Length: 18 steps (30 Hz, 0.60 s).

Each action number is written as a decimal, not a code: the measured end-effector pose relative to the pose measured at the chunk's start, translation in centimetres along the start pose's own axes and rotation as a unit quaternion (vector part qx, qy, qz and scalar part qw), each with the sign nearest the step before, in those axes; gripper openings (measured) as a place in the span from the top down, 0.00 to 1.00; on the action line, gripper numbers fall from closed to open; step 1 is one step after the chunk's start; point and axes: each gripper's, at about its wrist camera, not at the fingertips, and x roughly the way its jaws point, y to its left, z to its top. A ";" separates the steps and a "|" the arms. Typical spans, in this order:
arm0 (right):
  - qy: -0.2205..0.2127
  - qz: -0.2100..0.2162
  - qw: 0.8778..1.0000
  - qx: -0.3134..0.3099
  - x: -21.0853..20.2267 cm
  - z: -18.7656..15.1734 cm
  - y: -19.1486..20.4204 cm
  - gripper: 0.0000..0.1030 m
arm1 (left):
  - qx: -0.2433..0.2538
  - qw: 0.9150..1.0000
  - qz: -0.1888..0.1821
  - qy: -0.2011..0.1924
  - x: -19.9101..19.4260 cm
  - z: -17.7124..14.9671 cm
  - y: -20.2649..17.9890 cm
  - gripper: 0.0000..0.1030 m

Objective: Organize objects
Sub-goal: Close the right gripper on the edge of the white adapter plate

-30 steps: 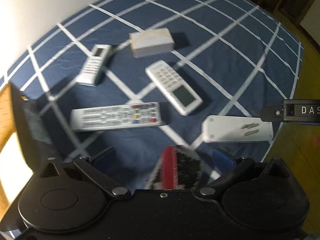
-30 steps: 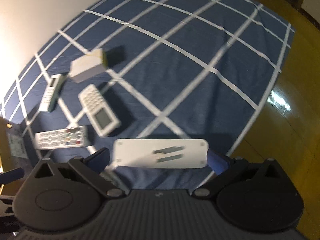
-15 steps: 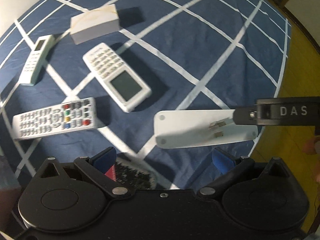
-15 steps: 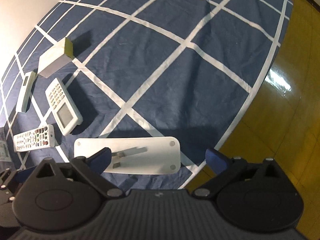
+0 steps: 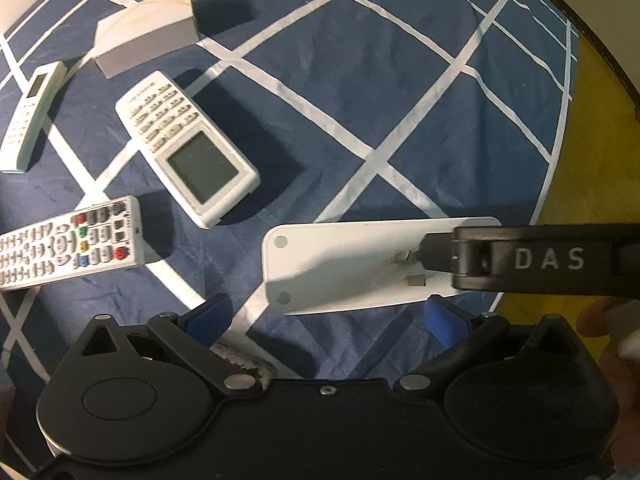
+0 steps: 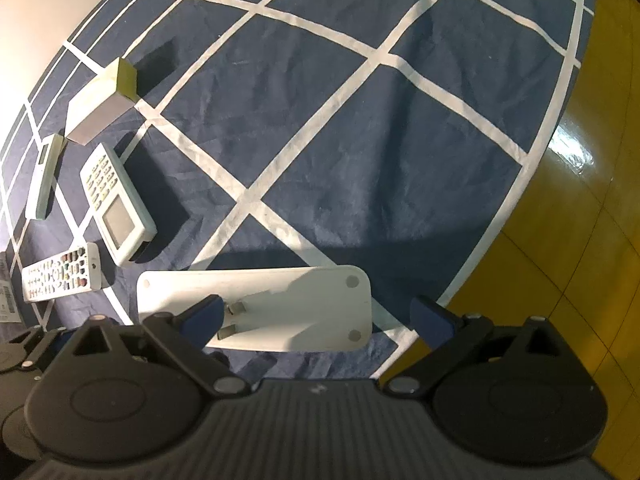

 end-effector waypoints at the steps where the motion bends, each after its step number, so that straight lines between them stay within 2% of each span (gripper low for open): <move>1: 0.000 -0.001 1.000 0.001 0.1 0.1 0.0 0.03 | -0.002 1.000 -0.004 0.001 0.1 0.1 0.0 0.00; 13: 0.019 0.029 0.999 0.010 1.4 0.4 -0.3 0.18 | 0.001 1.000 -0.010 0.013 1.2 1.3 -0.6 0.00; 18: 0.021 0.032 0.999 0.003 1.4 0.7 -0.2 0.20 | -0.007 1.000 -0.017 0.021 1.4 1.6 -0.9 0.04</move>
